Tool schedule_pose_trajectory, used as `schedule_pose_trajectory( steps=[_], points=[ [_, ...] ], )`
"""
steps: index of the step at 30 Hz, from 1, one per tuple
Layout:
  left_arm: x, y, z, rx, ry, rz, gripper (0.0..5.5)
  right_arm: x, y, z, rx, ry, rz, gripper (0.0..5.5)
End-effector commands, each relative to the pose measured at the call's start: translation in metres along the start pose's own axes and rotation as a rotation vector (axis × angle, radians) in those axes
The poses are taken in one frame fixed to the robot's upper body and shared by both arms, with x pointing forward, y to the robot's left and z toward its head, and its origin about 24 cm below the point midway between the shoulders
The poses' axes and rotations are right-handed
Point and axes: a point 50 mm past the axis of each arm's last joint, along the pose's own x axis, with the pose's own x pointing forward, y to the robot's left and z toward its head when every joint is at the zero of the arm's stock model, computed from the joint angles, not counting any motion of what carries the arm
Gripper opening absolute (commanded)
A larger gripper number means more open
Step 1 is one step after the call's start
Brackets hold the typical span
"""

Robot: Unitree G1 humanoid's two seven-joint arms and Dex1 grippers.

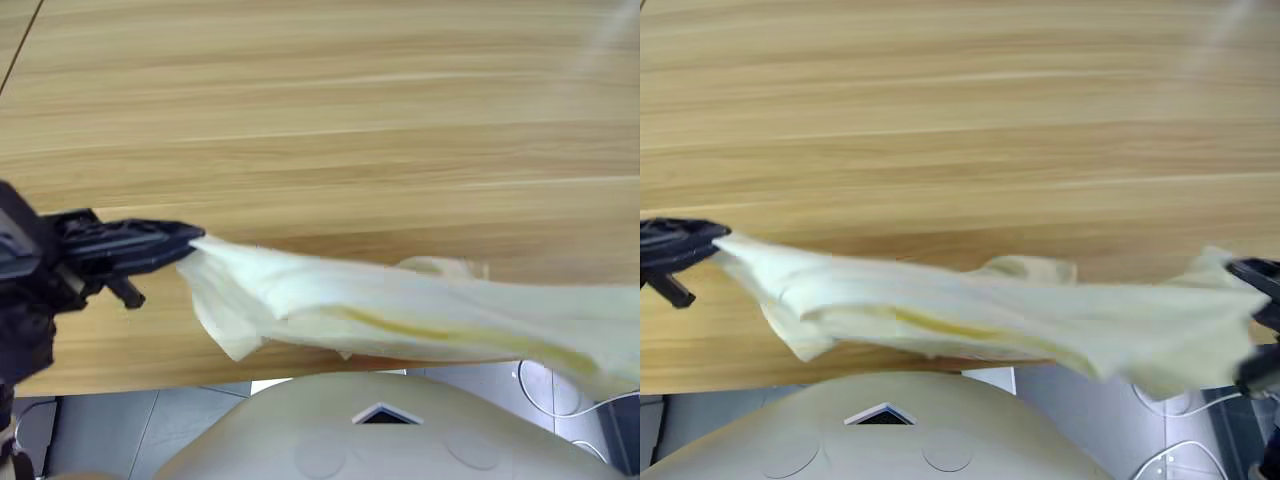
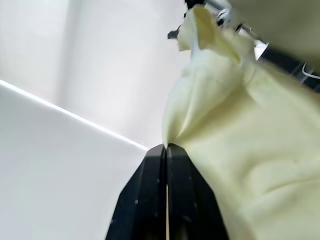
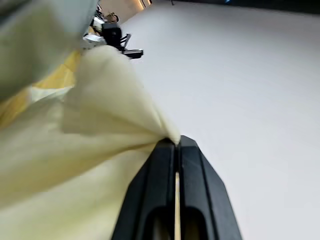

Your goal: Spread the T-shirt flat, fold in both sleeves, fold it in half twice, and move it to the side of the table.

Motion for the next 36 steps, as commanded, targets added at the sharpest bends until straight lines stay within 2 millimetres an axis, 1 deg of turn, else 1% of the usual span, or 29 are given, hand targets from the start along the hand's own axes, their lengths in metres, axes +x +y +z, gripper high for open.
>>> schedule_pose_trajectory(
  steps=[1,2,4,5,6,7,8,9,10,11,12,13,14,15,16,17,18,19,20,21,22,23,25,27,29,31,32,34,36],
  points=[
    [0.019,0.011,-0.066,-0.012,0.21,-0.085,0.0,0.028,0.001,-0.078,0.084,0.251,0.166,0.02],
    [0.025,0.013,-0.085,-0.023,0.262,-0.135,0.0,0.035,-0.003,-0.094,0.097,0.292,0.206,0.02],
    [0.039,0.034,-0.13,-0.102,0.388,-0.255,0.0,0.066,-0.04,-0.145,0.067,0.462,0.262,0.02],
    [0.048,0.058,-0.15,-0.181,0.454,-0.288,0.0,0.09,-0.074,-0.166,0.036,0.584,0.242,0.02],
    [0.057,0.084,-0.161,-0.238,0.515,-0.268,0.0,0.114,-0.108,-0.177,-0.036,0.722,0.179,0.02],
    [0.069,0.123,-0.167,-0.252,0.61,-0.078,0.0,0.139,-0.16,-0.175,-0.137,0.856,-0.106,0.02],
    [0.078,0.182,-0.156,-0.135,0.698,0.311,0.0,0.153,-0.22,-0.146,-0.317,0.916,-0.504,0.02],
    [0.076,0.231,-0.132,-0.058,0.681,0.682,0.0,0.157,-0.258,-0.112,-0.425,0.893,-0.809,0.02],
    [0.065,0.27,-0.096,-0.038,0.538,1.013,0.0,0.158,-0.282,-0.08,-0.488,0.81,-1.006,0.02],
    [0.053,0.289,-0.071,-0.047,0.407,1.19,0.0,0.158,-0.293,-0.061,-0.517,0.736,-1.093,0.02],
    [0.04,0.296,-0.056,0.033,0.342,1.251,0.0,0.155,-0.295,-0.053,-0.521,0.663,-1.126,0.02],
    [0.027,0.288,-0.056,0.134,0.332,1.255,0.0,0.149,-0.287,-0.061,-0.525,0.62,-1.116,0.02],
    [0.02,0.271,-0.07,0.185,0.358,1.212,0.0,0.139,-0.272,-0.08,-0.514,0.615,-1.075,0.02],
    [0.017,0.247,-0.093,0.165,0.401,1.152,0.0,0.127,-0.251,-0.103,-0.492,0.642,-1.024,0.02],
    [0.016,0.209,-0.129,0.089,0.485,1.048,0.0,0.113,-0.218,-0.137,-0.441,0.709,-0.938,0.02],
    [0.016,0.159,-0.168,-0.007,0.598,0.95,0.0,0.096,-0.169,-0.177,-0.378,0.807,-0.823,0.02],
    [0.015,0.111,-0.194,-0.069,0.692,0.856,0.0,0.076,-0.123,-0.207,-0.296,0.904,-0.743,0.02],
    [0.015,0.069,-0.207,-0.111,0.718,0.791,0.0,0.055,-0.081,-0.226,-0.227,0.995,-0.698,0.02],
    [0.015,0.038,-0.211,-0.16,0.693,0.784,0.0,0.038,-0.052,-0.236,-0.153,1.056,-0.692,0.02],
    [0.016,0.012,-0.212,-0.185,0.668,0.765,0.0,0.028,-0.033,-0.24,-0.109,1.082,-0.687,0.02],
    [0.02,-0.011,-0.211,-0.179,0.658,0.711,0.0,0.025,-0.022,-0.241,-0.071,1.075,-0.674,0.02],
    [0.022,-0.026,-0.21,-0.171,0.652,0.67,0.0,0.024,-0.017,-0.241,-0.051,1.061,-0.664,0.02],
    [0.035,-0.06,-0.206,-0.229,0.599,0.539,0.0,0.029,-0.01,-0.239,-0.075,1.018,-0.575,0.02],
    [0.044,-0.103,-0.198,-0.328,0.539,0.308,0.0,0.041,0.005,-0.235,-0.096,0.925,-0.433,0.02],
    [0.042,-0.134,-0.188,-0.41,0.501,0.114,0.0,0.052,0.023,-0.225,-0.084,0.801,-0.305,0.02],
    [0.034,-0.151,-0.179,-0.468,0.478,-0.007,0.0,0.057,0.04,-0.21,-0.056,0.691,-0.186,0.02],
    [0.029,-0.154,-0.175,-0.48,0.472,-0.045,0.0,0.057,0.048,-0.203,-0.039,0.654,-0.131,0.02],
    [0.014,-0.154,-0.167,-0.471,0.473,-0.11,0.0,0.048,0.073,-0.187,0.008,0.622,0.041,0.02],
    [0.003,-0.152,-0.16,-0.451,0.477,-0.163,0.0,0.039,0.094,-0.176,0.051,0.626,0.194,0.02]
  ],
)
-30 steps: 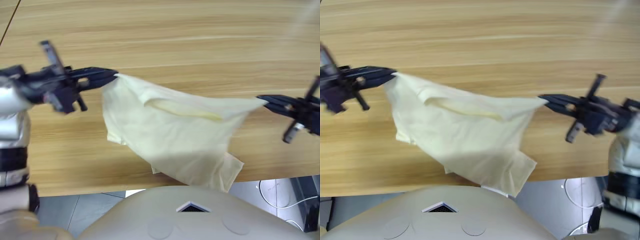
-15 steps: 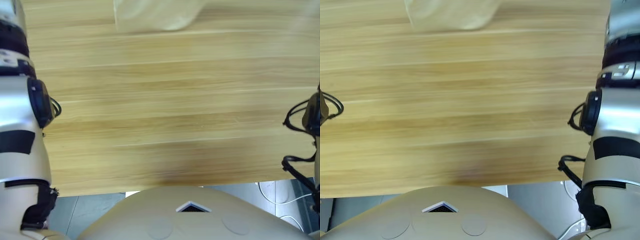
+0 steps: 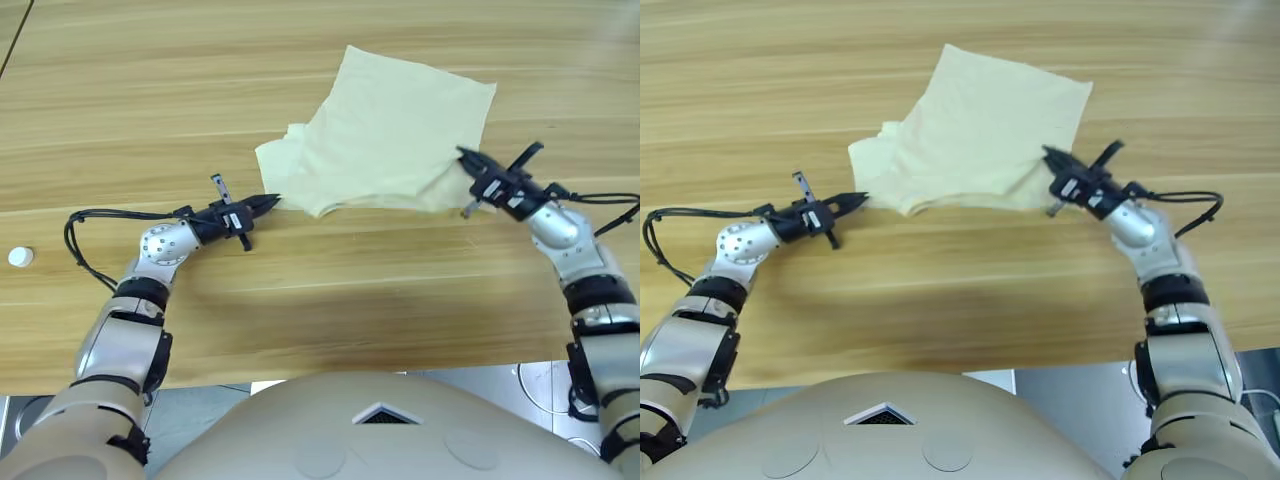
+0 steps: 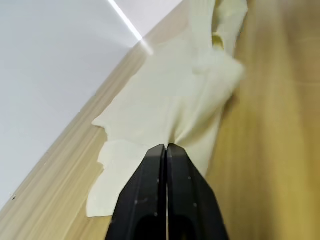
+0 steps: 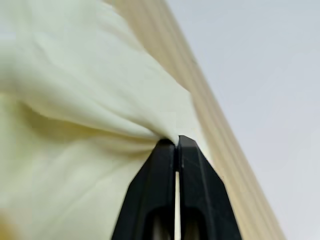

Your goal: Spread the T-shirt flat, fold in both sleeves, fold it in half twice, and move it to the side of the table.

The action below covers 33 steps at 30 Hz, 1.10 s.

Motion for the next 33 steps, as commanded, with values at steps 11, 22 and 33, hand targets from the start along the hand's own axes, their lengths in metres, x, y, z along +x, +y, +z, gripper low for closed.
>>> schedule_pose_trajectory(
  steps=[11,22,33],
  points=[
    [-0.056,-0.051,0.021,0.052,0.076,-0.314,0.0,-0.083,0.076,0.019,0.107,0.068,0.498,0.02],
    [-0.034,-0.074,0.062,0.027,-0.094,-0.326,0.0,-0.122,0.068,0.025,0.191,0.119,0.414,0.02],
    [-0.033,-0.079,0.065,-0.033,-0.075,-0.368,0.0,-0.138,0.068,0.025,0.227,0.159,0.378,1.36]
  ],
)
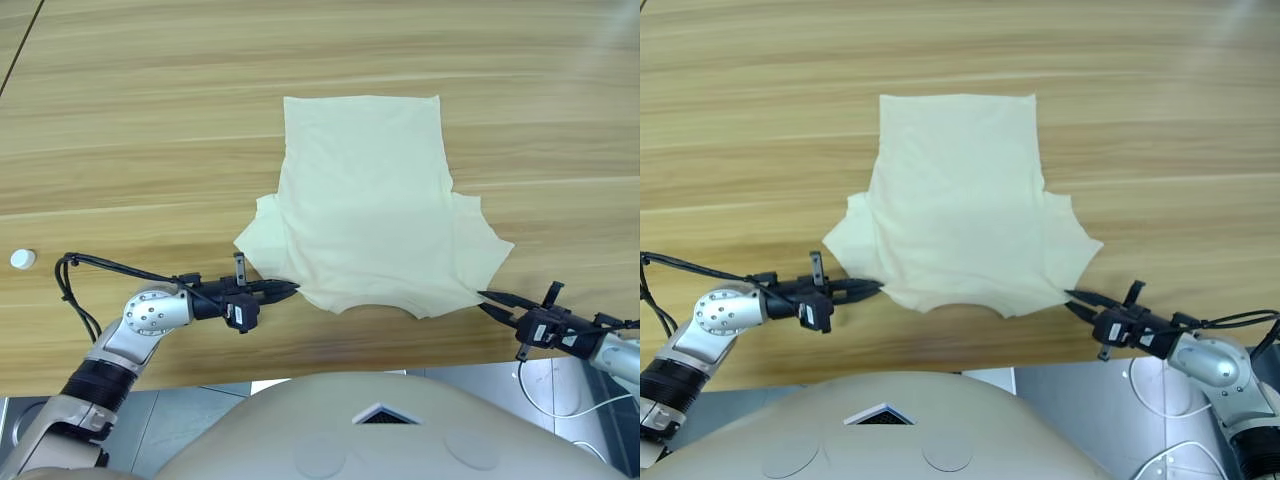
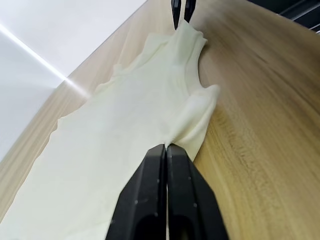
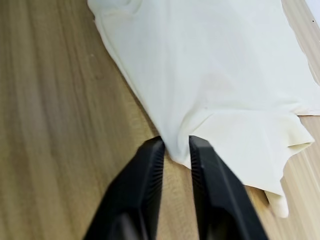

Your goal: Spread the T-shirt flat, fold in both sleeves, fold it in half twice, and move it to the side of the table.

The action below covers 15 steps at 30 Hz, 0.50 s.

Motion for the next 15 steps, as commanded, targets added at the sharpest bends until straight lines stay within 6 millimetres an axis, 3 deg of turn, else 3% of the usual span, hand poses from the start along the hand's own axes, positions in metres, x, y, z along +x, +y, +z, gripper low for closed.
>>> schedule_pose_trajectory(
  steps=[1,5,8,12,15],
  points=[
    [-0.009,-0.017,-0.007,-0.055,0.067,-0.121,0.0,0.001,-0.002,0.0,0.001,0.001,-0.003,1.55],
    [-0.021,-0.042,-0.012,-0.116,0.129,-0.277,0.66,0.001,-0.006,0.003,-0.007,-0.008,-0.01,2.28],
    [-0.024,-0.049,-0.012,-0.122,0.14,-0.313,1.05,-0.002,-0.008,0.005,-0.011,-0.014,-0.016,2.73],
    [-0.026,-0.048,-0.013,-0.108,0.148,-0.293,1.56,-0.005,-0.011,0.007,-0.01,-0.026,-0.03,3.35],
    [-0.031,-0.033,-0.005,-0.1,0.11,-0.224,2.02,-0.009,-0.011,0.013,-0.006,-0.068,-0.056,3.91]
  ],
)
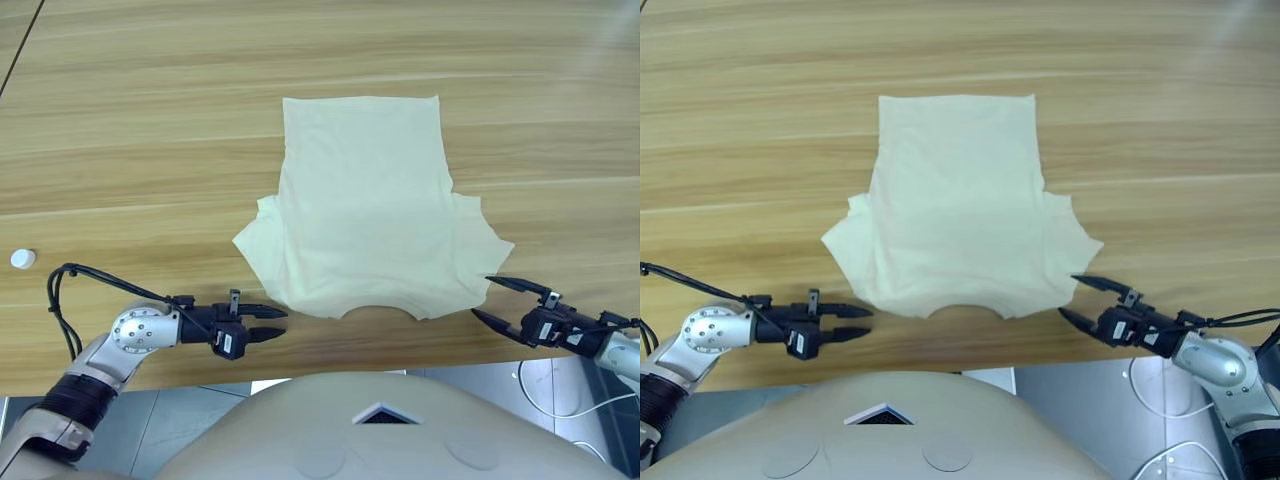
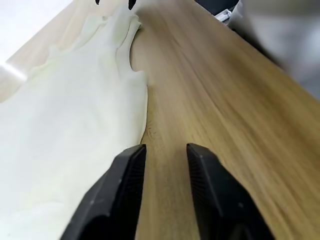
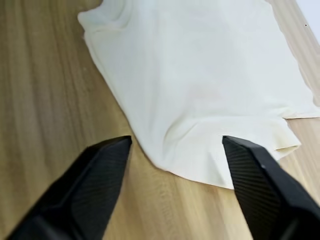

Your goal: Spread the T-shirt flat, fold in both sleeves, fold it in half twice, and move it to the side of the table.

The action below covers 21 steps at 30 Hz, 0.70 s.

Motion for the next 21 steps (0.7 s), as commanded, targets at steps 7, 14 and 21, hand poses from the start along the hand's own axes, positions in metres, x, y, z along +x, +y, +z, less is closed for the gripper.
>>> schedule_pose_trajectory(
  steps=[7,14,21],
  points=[
    [-0.085,0.055,0.007,0.261,0.334,0.255,2.79,-0.013,-0.015,0.021,-0.037,-0.13,-0.052,4.5],
    [-0.071,0.073,-0.009,0.472,0.581,0.175,2.79,-0.006,-0.015,0.024,-0.039,-0.147,-0.042,4.5],
    [-0.051,0.067,-0.037,0.521,0.655,0.065,2.79,-0.002,-0.014,0.026,-0.036,-0.158,-0.031,4.5]
  ],
)
